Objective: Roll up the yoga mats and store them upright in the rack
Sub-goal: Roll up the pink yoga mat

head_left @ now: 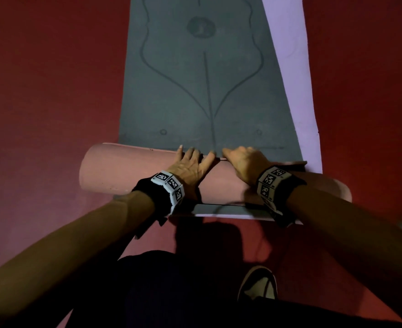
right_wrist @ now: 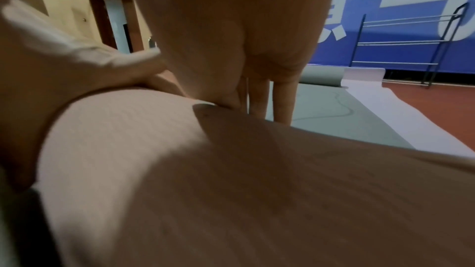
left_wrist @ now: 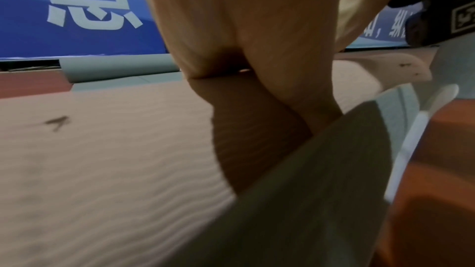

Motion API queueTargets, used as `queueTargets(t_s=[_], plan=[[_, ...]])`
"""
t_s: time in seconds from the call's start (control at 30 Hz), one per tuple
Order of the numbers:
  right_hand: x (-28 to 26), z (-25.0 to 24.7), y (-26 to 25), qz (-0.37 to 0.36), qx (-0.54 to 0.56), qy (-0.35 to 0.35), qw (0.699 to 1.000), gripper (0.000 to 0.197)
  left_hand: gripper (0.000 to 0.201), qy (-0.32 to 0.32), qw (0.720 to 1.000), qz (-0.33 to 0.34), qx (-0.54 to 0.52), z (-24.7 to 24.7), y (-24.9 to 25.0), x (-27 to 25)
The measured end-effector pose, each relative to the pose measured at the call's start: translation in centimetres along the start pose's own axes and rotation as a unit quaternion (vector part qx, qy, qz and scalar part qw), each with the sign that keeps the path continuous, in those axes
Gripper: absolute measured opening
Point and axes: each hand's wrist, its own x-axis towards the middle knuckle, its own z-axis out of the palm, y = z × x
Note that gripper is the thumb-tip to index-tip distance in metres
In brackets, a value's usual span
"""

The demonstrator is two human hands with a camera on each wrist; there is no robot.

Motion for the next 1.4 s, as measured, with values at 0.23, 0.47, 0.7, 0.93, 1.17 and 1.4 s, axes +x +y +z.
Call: queueTargets(t_s=[0.23,0.47,0.7,0.93,1.17,1.4], plan=[[-0.5,-0.4,-1.5,-0.005,0.032,-0.023,0.999,0.038,0.132,0.024,0.999,-0.018,0.024,0.4,0.8,0.1],[-0.3,0.2,-3.7,-0.007,0.023,-0.106,0.994,0.103,0.096,0.074,0.997,-0.003,0.009,0.1,0.6,0.0],[-0.4,1.4,-4.5,0.002,0.026,-0.062,0.998,0.125,0.096,0.073,0.997,-0.021,0.002,0.2,1.1,-0.2],[-1.3,0.2,-3.8,0.031,0.068,0.020,0.997,0.121,0.078,0.105,0.989,-0.048,-0.093,-3.4,1.5,-0.6],[-0.4,-7.2,-2.3,0.065,0.205,0.193,0.957,0.090,0.035,0.431,0.874,-0.069,-0.212,-13.6,0.1,0.1],[-0.1,-16.9,-1.7,0.084,0.324,0.346,0.877,0.062,0.053,0.671,0.726,-0.083,-0.123,-24.7,-1.0,-2.3]])
